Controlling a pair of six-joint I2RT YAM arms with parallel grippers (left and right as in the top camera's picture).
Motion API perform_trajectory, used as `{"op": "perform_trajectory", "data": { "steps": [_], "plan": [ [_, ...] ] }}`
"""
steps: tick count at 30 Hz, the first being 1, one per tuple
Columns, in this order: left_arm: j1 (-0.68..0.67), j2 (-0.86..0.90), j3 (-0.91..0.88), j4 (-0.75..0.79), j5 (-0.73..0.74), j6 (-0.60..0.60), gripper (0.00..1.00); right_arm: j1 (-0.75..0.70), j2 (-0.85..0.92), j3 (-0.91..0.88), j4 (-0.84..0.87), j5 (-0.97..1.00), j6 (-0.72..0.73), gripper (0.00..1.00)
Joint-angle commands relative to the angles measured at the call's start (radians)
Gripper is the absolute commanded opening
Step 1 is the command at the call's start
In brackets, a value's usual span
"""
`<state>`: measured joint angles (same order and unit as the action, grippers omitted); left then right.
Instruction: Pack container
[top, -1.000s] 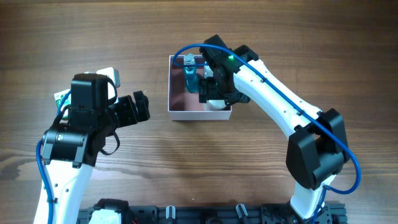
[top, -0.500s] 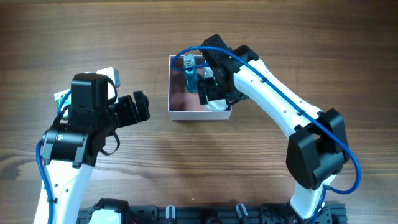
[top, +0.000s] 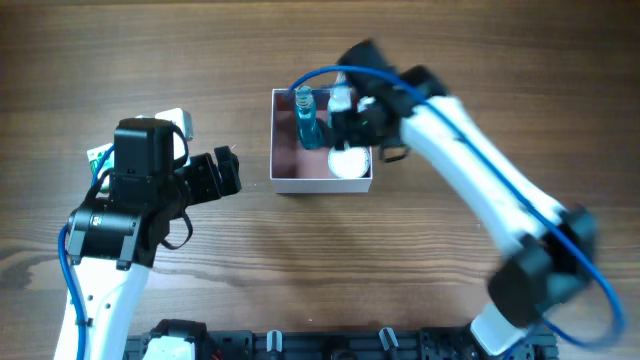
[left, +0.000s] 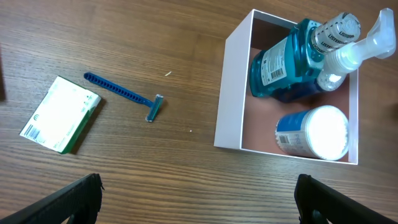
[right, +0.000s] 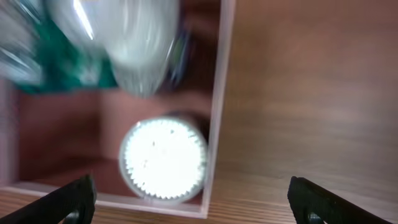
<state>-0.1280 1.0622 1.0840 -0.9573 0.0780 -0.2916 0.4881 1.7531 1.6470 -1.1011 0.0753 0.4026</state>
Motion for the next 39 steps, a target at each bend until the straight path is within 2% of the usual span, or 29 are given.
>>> {"op": "perform_trajectory", "data": {
  "steps": [1, 6, 9, 12, 14, 17, 22, 28, 37, 39],
  "plan": [
    [0.001, 0.002, 0.021, 0.002, 0.019, -0.008, 1.00, -0.109, -0.220, 0.046, -0.003, 0.041, 0.025, 1.00],
    [0.002, 0.009, 0.029, -0.039, 0.002, -0.017, 1.00, -0.317, -0.341, 0.046, -0.068, 0.016, 0.089, 1.00],
    [0.020, 0.051, 0.119, -0.140, -0.133, -0.097, 1.00, -0.453, -0.344, 0.046, -0.116, -0.077, 0.035, 1.00],
    [0.093, 0.134, 0.272, -0.251, -0.124, -0.050, 1.00, -0.559, -0.328, 0.032, -0.146, -0.116, -0.035, 1.00],
    [0.180, 0.236, 0.386, -0.338, -0.089, 0.046, 1.00, -0.615, -0.316, 0.012, -0.150, -0.119, -0.096, 1.00],
    [0.246, 0.330, 0.399, -0.329, -0.098, 0.153, 1.00, -0.631, -0.304, -0.010, -0.142, -0.137, -0.092, 1.00],
    [0.296, 0.512, 0.371, -0.266, -0.215, 0.219, 1.00, -0.631, -0.279, -0.016, -0.148, -0.138, -0.114, 1.00],
    [0.303, 0.700, 0.320, -0.201, -0.219, 0.249, 1.00, -0.631, -0.269, -0.018, -0.157, -0.135, -0.117, 1.00],
    [0.303, 0.844, 0.251, -0.028, -0.218, 0.317, 1.00, -0.631, -0.269, -0.018, -0.157, -0.137, -0.116, 1.00],
    [0.303, 0.865, 0.240, 0.006, -0.208, 0.371, 1.00, -0.631, -0.269, -0.018, -0.161, -0.137, -0.116, 1.00]
  ]
}}
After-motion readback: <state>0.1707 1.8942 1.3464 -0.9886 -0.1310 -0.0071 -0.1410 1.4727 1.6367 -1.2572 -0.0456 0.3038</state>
